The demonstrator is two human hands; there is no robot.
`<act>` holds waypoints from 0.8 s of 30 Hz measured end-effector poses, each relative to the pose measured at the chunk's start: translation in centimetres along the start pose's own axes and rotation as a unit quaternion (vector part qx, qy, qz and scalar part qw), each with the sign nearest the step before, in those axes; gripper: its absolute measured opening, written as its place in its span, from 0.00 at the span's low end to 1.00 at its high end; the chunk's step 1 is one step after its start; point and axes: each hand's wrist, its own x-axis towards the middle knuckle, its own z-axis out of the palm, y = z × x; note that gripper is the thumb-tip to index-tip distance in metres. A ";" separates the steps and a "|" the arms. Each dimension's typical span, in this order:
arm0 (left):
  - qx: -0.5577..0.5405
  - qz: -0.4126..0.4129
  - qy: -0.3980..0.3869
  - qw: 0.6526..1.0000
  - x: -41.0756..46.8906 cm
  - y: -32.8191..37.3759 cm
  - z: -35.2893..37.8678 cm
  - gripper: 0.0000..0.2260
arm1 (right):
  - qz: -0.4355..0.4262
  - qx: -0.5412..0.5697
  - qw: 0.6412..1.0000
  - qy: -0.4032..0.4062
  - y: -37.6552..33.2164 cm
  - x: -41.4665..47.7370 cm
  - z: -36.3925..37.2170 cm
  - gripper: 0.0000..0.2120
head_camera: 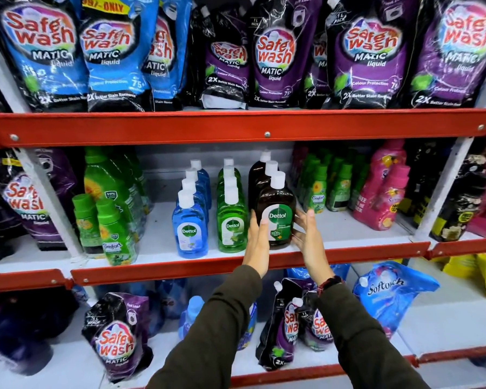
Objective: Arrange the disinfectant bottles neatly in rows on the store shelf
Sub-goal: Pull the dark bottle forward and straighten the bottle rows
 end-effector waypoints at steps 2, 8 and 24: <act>0.005 -0.004 0.006 1.000 -0.1 -0.1 0.0 0.29 | -0.001 -0.002 1.000 0.007 -0.1 -0.2 0.0 0.21; 0.005 0.126 0.169 0.978 -3.7 -1.5 -0.4 0.21 | -0.092 -0.011 0.990 0.107 0.5 -1.8 1.0 0.26; -0.065 0.087 0.125 0.986 -2.4 -0.4 -6.2 0.41 | -0.093 -0.054 0.989 -0.105 1.7 -4.7 9.3 0.39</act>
